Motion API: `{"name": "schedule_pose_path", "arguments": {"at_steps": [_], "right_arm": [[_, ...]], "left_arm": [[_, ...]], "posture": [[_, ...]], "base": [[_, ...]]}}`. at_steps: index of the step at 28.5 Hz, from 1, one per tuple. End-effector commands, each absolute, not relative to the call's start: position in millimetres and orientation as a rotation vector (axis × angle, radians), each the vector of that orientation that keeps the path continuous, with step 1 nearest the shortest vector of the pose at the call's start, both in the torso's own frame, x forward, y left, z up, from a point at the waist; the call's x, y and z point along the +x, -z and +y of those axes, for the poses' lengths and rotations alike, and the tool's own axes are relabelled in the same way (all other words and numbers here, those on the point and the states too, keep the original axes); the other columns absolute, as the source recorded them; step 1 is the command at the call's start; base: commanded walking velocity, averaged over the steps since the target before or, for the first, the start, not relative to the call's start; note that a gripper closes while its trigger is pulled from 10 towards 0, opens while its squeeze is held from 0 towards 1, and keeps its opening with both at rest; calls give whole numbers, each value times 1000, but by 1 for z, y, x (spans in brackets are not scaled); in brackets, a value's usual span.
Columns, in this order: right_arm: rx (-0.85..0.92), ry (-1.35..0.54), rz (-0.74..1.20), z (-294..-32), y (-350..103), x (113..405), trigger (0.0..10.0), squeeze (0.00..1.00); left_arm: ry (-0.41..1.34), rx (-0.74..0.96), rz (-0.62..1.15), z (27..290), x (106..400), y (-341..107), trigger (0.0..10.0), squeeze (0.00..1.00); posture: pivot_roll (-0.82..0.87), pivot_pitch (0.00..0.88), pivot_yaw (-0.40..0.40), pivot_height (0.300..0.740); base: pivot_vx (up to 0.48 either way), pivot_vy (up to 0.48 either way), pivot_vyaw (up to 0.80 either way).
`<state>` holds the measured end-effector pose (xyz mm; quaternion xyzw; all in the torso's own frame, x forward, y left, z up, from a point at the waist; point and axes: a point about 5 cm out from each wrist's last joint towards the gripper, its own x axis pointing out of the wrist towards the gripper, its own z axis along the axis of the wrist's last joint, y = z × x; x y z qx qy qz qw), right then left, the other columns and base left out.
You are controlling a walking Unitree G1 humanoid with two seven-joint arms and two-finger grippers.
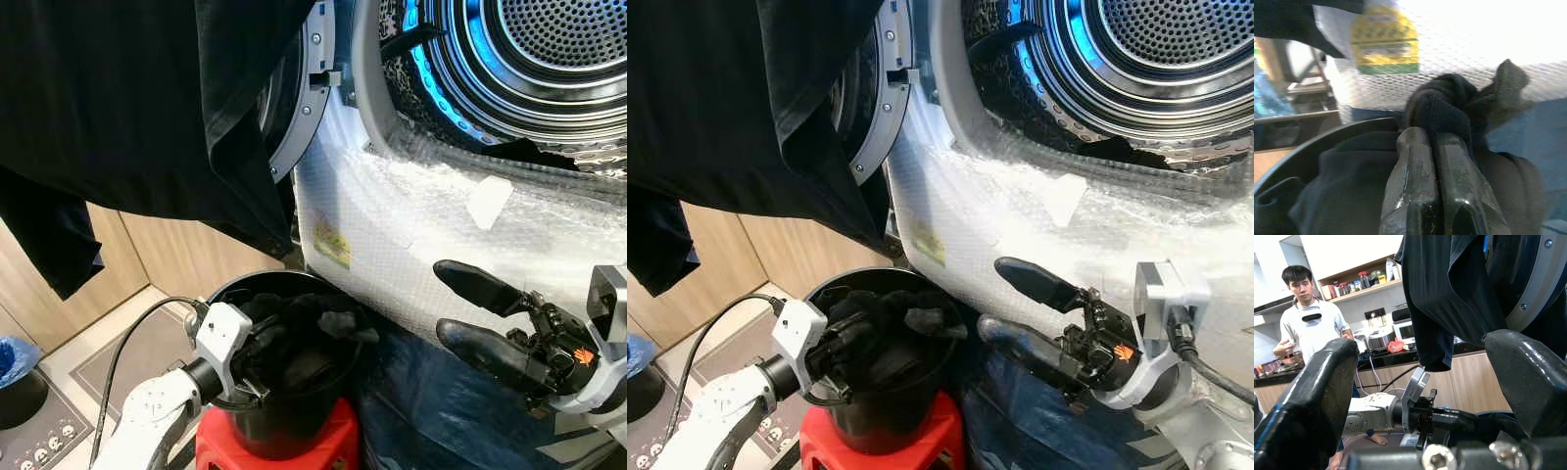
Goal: Clothes washing
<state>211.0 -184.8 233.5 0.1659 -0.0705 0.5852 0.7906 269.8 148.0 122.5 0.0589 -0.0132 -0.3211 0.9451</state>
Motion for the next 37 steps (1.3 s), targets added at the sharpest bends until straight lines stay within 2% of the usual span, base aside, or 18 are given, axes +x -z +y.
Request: {"name": "schedule_pose_path", "arguments": {"at_steps": [1,2,3,4,5,17,20,24,25,27,37], "right_arm": [[331,-1273,-168,-184,-238,209,10000,0],[331,-1273,-168,-184,-238,209,10000,0],[332,-1275,-166,-184,-238,208,10000,0],[332,-1275,-166,-184,-238,208,10000,0],[330,-1281,-163,-184,-237,208,10000,0],[279,-1352,-103,-170,-230,215,10000,0],[264,-1367,-92,-168,-228,215,10000,0],[266,-1368,-101,-169,-229,215,10000,0],[265,-1367,-100,-170,-229,216,10000,0],[265,-1364,-98,-171,-228,216,10000,0],[266,-1365,-96,-170,-228,218,10000,0]], "left_arm": [[627,110,-79,151,271,-132,0,0],[624,93,-109,150,271,-137,3373,0],[615,55,-167,148,269,-147,9529,0],[615,55,-167,148,269,-147,9529,0],[608,11,-217,146,268,-157,10000,0],[789,-53,-424,105,260,-213,10000,0],[804,-74,-420,103,258,-218,10000,0],[776,-69,-321,114,257,-197,10000,0],[741,-60,-304,117,260,-194,10000,1000],[691,-54,-279,125,262,-188,10000,1000],[686,-86,-168,130,261,-165,10000,1000]], "posture": [[-83,30,26,740],[-83,30,26,740],[-83,29,26,740],[-83,29,26,740],[-83,29,26,740],[-69,8,13,740],[-69,2,15,740],[-69,4,14,740],[-66,6,13,740],[-63,10,13,740],[-52,24,2,740]], "base": [[0,0,0],[0,0,0],[0,0,0],[0,0,0],[0,0,0],[0,0,0],[0,0,0],[0,0,0],[0,0,0],[0,0,0],[0,0,0]]}}
